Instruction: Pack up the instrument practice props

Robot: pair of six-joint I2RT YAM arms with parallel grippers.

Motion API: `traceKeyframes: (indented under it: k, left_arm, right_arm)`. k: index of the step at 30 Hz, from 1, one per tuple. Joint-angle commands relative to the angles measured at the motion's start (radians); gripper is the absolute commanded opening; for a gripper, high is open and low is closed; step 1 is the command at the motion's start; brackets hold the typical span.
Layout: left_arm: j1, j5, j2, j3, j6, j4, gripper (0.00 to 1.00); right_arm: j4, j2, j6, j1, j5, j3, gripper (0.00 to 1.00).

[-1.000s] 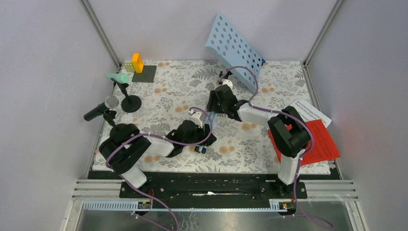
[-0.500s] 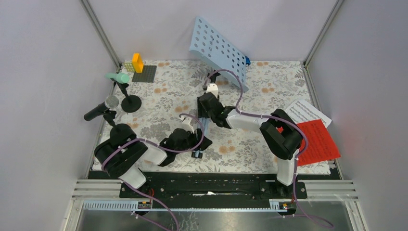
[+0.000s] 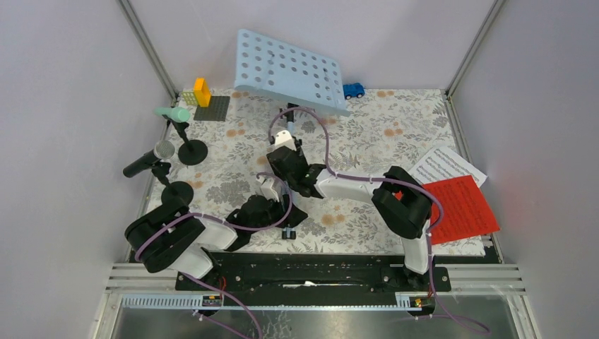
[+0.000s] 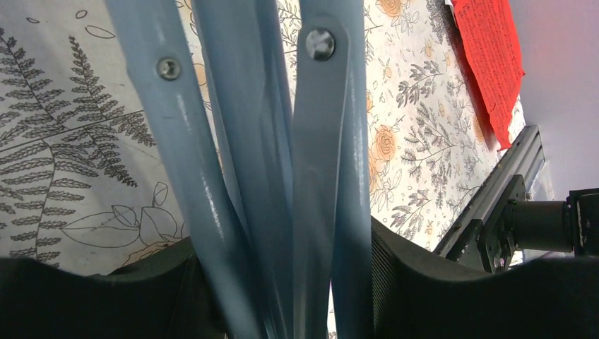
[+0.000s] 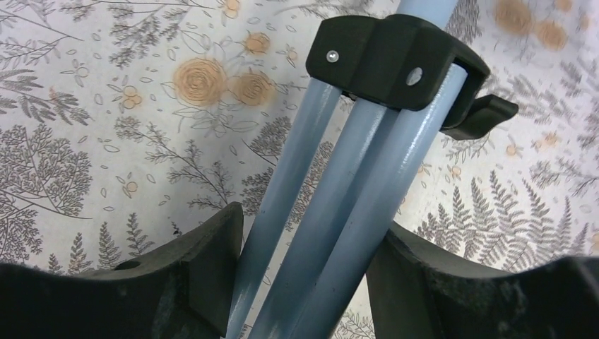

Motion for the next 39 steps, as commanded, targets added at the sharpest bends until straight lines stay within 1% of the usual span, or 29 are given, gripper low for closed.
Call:
traceKeyframes:
  k: [1, 6, 9, 13, 15, 19, 22, 24, 27, 28, 29, 30, 32, 33, 34, 36, 37, 39]
  left_arm:
    - [-0.026, 0.120, -0.020, -0.012, 0.207, -0.042, 0.00]
    - [-0.026, 0.108, -0.070, -0.032, 0.161, -0.080, 0.00]
    - [-0.026, 0.099, -0.120, -0.050, 0.138, -0.123, 0.00]
    - [-0.026, 0.058, -0.229, -0.082, 0.103, -0.223, 0.00]
    - [-0.026, 0.046, -0.269, -0.091, 0.090, -0.265, 0.00]
    - [-0.026, 0.031, -0.313, -0.095, 0.065, -0.323, 0.08]
    - [-0.026, 0.000, -0.317, -0.084, 0.042, -0.365, 0.20]
    - [-0.026, -0.036, -0.304, -0.062, 0.022, -0.424, 0.40]
    - [-0.026, -0.084, -0.297, 0.001, 0.002, -0.533, 0.61]
    - [-0.026, -0.097, -0.301, 0.019, -0.017, -0.579, 0.69]
    - [-0.026, -0.141, -0.311, 0.034, -0.037, -0.623, 0.73]
    - [-0.026, -0.162, -0.327, 0.042, -0.052, -0.661, 0.75]
    - [-0.026, -0.195, -0.373, 0.046, -0.088, -0.729, 0.78]
    - [-0.025, -0.221, -0.401, 0.046, -0.109, -0.769, 0.84]
    - [-0.026, -0.245, -0.432, 0.047, -0.126, -0.812, 0.87]
    - [-0.026, -0.281, -0.503, 0.047, -0.144, -0.889, 0.89]
    - [-0.026, -0.303, -0.546, 0.047, -0.163, -0.929, 0.97]
    - [-0.026, -0.354, -0.628, 0.054, -0.208, -1.029, 0.99]
  right_arm:
    - [0.120, -0.016, -0.255, 0.116, -0.076, 0.127, 0.00]
    - [0.080, 0.043, -0.226, 0.116, -0.062, 0.159, 0.00]
    - [0.073, 0.066, -0.171, 0.115, -0.032, 0.153, 0.00]
    - [0.070, 0.087, -0.125, 0.113, 0.020, 0.124, 0.00]
    - [0.062, 0.100, -0.102, 0.107, 0.016, 0.116, 0.00]
    - [0.037, 0.137, -0.071, 0.081, -0.034, 0.125, 0.00]
    - [0.028, 0.165, -0.066, 0.061, -0.117, 0.149, 0.00]
    - [0.002, 0.194, -0.058, 0.048, -0.173, 0.186, 0.04]
    - [-0.033, 0.231, -0.079, 0.039, -0.202, 0.236, 0.10]
    - [-0.036, 0.241, -0.083, 0.037, -0.202, 0.247, 0.14]
    - [-0.040, 0.250, -0.082, 0.034, -0.204, 0.258, 0.20]
    - [-0.044, 0.254, -0.079, 0.030, -0.207, 0.265, 0.28]
    - [-0.044, 0.254, -0.070, 0.023, -0.209, 0.267, 0.37]
    - [-0.044, 0.252, -0.063, 0.019, -0.214, 0.265, 0.43]
    - [-0.045, 0.248, -0.057, 0.015, -0.219, 0.262, 0.48]
    - [-0.044, 0.242, -0.048, 0.009, -0.236, 0.253, 0.54]
    - [-0.044, 0.237, -0.046, 0.007, -0.242, 0.248, 0.58]
    - [-0.045, 0.225, -0.049, 0.005, -0.247, 0.237, 0.63]
